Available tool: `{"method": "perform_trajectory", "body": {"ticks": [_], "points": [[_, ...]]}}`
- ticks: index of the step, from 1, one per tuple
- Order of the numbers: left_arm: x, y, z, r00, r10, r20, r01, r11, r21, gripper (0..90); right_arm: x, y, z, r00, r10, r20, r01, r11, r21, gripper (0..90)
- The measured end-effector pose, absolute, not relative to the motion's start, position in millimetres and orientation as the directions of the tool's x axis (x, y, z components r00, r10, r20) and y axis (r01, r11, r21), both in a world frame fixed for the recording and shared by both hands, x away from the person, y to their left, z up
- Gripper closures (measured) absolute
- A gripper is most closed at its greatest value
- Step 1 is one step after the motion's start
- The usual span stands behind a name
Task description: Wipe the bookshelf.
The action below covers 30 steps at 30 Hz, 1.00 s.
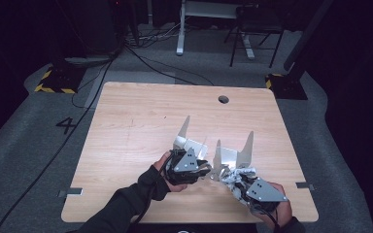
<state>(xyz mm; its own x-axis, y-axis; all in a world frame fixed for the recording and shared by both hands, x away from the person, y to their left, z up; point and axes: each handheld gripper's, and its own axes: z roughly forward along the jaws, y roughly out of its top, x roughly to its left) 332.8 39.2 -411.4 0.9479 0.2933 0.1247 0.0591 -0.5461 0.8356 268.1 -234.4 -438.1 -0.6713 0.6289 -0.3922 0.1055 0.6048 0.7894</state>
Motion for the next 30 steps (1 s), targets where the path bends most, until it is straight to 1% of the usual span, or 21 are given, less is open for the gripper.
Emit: {"method": "perform_trajectory", "body": {"ticks": [2, 3, 5, 8, 12, 15, 18, 20, 27, 30], "points": [[332, 36, -411, 0.933, 0.338, 0.123, 0.084, -0.537, 0.839, 71.5, 271, -234, -436, -0.659, 0.642, -0.392, 0.098, 0.59, 0.801, 75.9], [332, 36, -412, 0.93, 0.347, 0.12, 0.09, -0.532, 0.842, 72.4, 272, -233, -433, -0.653, 0.644, -0.399, 0.075, 0.578, 0.812, 76.0], [332, 35, -412, 0.926, 0.358, 0.122, 0.093, -0.529, 0.844, 72.4, 271, -232, -431, -0.648, 0.646, -0.403, 0.063, 0.573, 0.817, 76.0], [332, 35, -413, 0.92, 0.373, 0.117, 0.102, -0.518, 0.85, 73.2, 268, -223, -425, -0.631, 0.639, -0.44, -0.006, 0.563, 0.826, 76.1], [333, 35, -413, 0.919, 0.377, 0.111, 0.106, -0.509, 0.854, 74.1, 270, -206, -439, -0.647, 0.59, -0.483, -0.031, 0.612, 0.79, 76.4], [334, 36, -413, 0.924, 0.367, 0.111, 0.1, -0.509, 0.855, 74.4, 273, -197, -452, -0.673, 0.54, -0.505, -0.024, 0.667, 0.745, 76.4], [334, 36, -414, 0.923, 0.367, 0.116, 0.096, -0.511, 0.854, 75.1, 279, -195, -468, -0.697, 0.521, -0.492, 0.017, 0.698, 0.716, 76.8], [334, 36, -414, 0.922, 0.369, 0.119, 0.095, -0.511, 0.854, 75.4, 283, -198, -473, -0.708, 0.518, -0.48, 0.031, 0.702, 0.712, 76.9], [334, 36, -414, 0.923, 0.365, 0.124, 0.087, -0.511, 0.855, 75.9, 288, -210, -488, -0.705, 0.512, -0.49, 0.078, 0.743, 0.665, 77.0], [334, 36, -414, 0.923, 0.364, 0.127, 0.085, -0.513, 0.854, 76.4, 290, -217, -488, -0.71, 0.52, -0.475, 0.086, 0.734, 0.674, 77.2]]}}
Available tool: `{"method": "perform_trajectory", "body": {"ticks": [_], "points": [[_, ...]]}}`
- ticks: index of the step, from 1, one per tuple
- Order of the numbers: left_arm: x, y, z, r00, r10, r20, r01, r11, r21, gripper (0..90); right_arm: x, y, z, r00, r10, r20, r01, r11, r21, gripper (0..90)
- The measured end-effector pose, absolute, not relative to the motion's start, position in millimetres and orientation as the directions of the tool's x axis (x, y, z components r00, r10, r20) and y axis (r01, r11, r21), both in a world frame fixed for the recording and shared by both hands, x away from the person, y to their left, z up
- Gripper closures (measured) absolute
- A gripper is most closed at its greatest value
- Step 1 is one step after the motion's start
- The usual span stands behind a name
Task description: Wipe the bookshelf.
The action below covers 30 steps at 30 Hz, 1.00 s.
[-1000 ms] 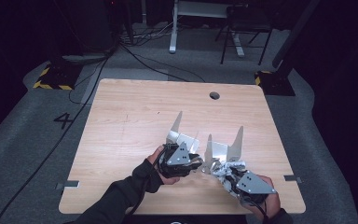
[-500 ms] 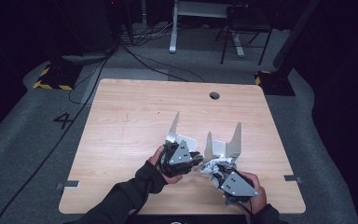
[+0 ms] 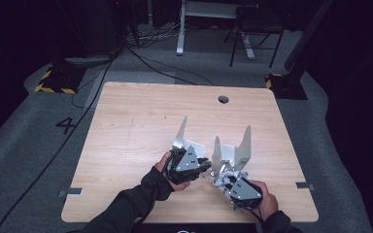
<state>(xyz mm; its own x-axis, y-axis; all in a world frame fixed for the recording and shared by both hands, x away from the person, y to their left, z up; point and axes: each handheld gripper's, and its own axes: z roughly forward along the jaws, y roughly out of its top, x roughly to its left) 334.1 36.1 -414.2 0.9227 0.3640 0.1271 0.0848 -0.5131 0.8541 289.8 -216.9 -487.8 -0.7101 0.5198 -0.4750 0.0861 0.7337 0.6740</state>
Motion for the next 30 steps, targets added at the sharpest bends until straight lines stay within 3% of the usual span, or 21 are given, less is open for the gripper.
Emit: {"method": "perform_trajectory", "body": {"ticks": [5, 10, 15, 24, 30], "points": [[334, 36, -415, 0.92, 0.368, 0.135, 0.08, -0.513, 0.855, 77.0, 287, -232, -480, -0.672, 0.558, -0.487, 0.089, 0.713, 0.695, 77.2], [335, 36, -415, 0.918, 0.372, 0.137, 0.08, -0.512, 0.855, 76.9, 281, -253, -458, -0.596, 0.647, -0.476, 0.06, 0.627, 0.777, 77.1], [335, 36, -415, 0.917, 0.376, 0.131, 0.084, -0.506, 0.858, 76.9, 276, -258, -429, -0.548, 0.695, -0.466, -0.019, 0.547, 0.837, 77.2], [335, 35, -415, 0.921, 0.367, 0.128, 0.081, -0.504, 0.86, 77.1, 272, -220, -423, -0.58, 0.614, -0.535, -0.118, 0.586, 0.801, 77.2], [335, 36, -415, 0.922, 0.364, 0.128, 0.079, -0.503, 0.861, 77.5, 277, -200, -441, -0.63, 0.542, -0.556, -0.115, 0.643, 0.757, 77.2]]}}
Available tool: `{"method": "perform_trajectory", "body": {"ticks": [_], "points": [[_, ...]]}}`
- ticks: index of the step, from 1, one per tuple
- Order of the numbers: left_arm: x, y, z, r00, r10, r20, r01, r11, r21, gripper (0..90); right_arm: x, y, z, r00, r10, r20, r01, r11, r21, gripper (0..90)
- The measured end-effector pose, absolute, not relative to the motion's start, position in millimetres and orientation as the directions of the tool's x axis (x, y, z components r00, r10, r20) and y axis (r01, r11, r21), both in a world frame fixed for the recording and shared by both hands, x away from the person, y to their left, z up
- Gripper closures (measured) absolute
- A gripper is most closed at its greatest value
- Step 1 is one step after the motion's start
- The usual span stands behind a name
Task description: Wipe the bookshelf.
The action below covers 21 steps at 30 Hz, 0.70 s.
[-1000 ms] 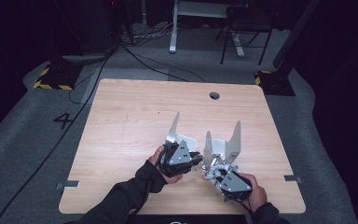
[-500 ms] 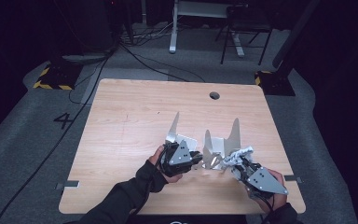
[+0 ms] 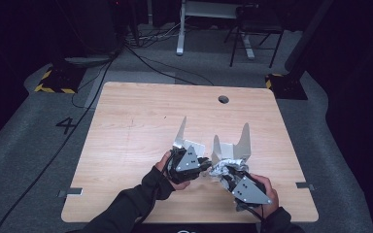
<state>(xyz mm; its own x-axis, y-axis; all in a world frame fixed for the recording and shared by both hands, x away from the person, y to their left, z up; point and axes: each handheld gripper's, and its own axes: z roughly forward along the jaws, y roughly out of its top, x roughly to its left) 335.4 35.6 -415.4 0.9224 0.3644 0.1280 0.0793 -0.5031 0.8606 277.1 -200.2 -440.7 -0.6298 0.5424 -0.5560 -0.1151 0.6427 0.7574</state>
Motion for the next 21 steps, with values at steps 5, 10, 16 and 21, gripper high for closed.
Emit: {"method": "perform_trajectory", "body": {"ticks": [5, 10, 16, 21], "points": [[336, 36, -415, 0.921, 0.366, 0.133, 0.077, -0.507, 0.859, 77.6, 286, -201, -465, -0.673, 0.49, -0.554, -0.06, 0.71, 0.701, 77.3], [336, 36, -415, 0.921, 0.365, 0.135, 0.075, -0.506, 0.859, 77.7, 291, -211, -480, -0.699, 0.469, -0.54, -0.015, 0.745, 0.667, 77.3], [336, 35, -415, 0.92, 0.367, 0.136, 0.075, -0.505, 0.86, 77.6, 293, -229, -479, -0.694, 0.508, -0.511, 0.035, 0.732, 0.68, 77.3], [336, 35, -416, 0.92, 0.369, 0.136, 0.075, -0.504, 0.86, 77.6, 288, -247, -463, -0.63, 0.594, -0.5, 0.044, 0.67, 0.741, 77.2]]}}
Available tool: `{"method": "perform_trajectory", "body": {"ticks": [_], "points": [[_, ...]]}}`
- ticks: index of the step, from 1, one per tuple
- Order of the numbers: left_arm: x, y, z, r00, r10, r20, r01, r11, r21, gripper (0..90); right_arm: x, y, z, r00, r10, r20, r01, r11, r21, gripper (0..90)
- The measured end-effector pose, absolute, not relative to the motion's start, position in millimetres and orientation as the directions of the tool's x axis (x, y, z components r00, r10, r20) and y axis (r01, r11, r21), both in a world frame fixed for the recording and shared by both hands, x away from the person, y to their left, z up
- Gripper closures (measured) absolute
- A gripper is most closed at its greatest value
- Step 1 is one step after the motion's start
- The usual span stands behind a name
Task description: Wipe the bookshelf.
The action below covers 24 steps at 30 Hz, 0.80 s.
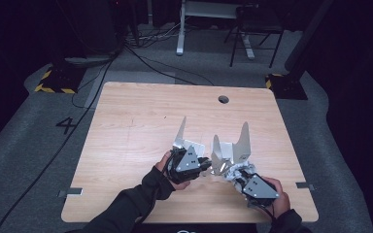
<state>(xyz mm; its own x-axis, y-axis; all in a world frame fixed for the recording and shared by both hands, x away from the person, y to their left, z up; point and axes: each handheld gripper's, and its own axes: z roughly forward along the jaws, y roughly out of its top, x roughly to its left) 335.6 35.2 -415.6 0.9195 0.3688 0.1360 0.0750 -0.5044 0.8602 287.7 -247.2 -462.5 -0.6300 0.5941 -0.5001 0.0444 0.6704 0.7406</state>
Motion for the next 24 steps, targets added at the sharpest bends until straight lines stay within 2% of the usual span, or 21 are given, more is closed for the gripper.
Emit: {"method": "perform_trajectory", "body": {"ticks": [4, 14, 21, 24], "points": [[336, 35, -416, 0.92, 0.369, 0.134, 0.076, -0.504, 0.86, 77.5, 287, -258, -449, -0.589, 0.648, -0.483, 0.038, 0.62, 0.784, 77.2], [336, 35, -416, 0.918, 0.377, 0.123, 0.087, -0.495, 0.865, 75.7, 279, -258, -432, -0.551, 0.677, -0.488, -0.018, 0.576, 0.817, 77.0], [331, 34, -412, 0.925, 0.358, 0.125, 0.081, -0.511, 0.856, 61.8, 268, -240, -429, -0.557, 0.638, -0.532, -0.081, 0.596, 0.799, 77.0], [328, 40, -404, 0.927, 0.358, 0.11, 0.081, -0.478, 0.874, 56.4, 266, -224, -432, -0.571, 0.599, -0.561, -0.112, 0.62, 0.776, 77.0]]}}
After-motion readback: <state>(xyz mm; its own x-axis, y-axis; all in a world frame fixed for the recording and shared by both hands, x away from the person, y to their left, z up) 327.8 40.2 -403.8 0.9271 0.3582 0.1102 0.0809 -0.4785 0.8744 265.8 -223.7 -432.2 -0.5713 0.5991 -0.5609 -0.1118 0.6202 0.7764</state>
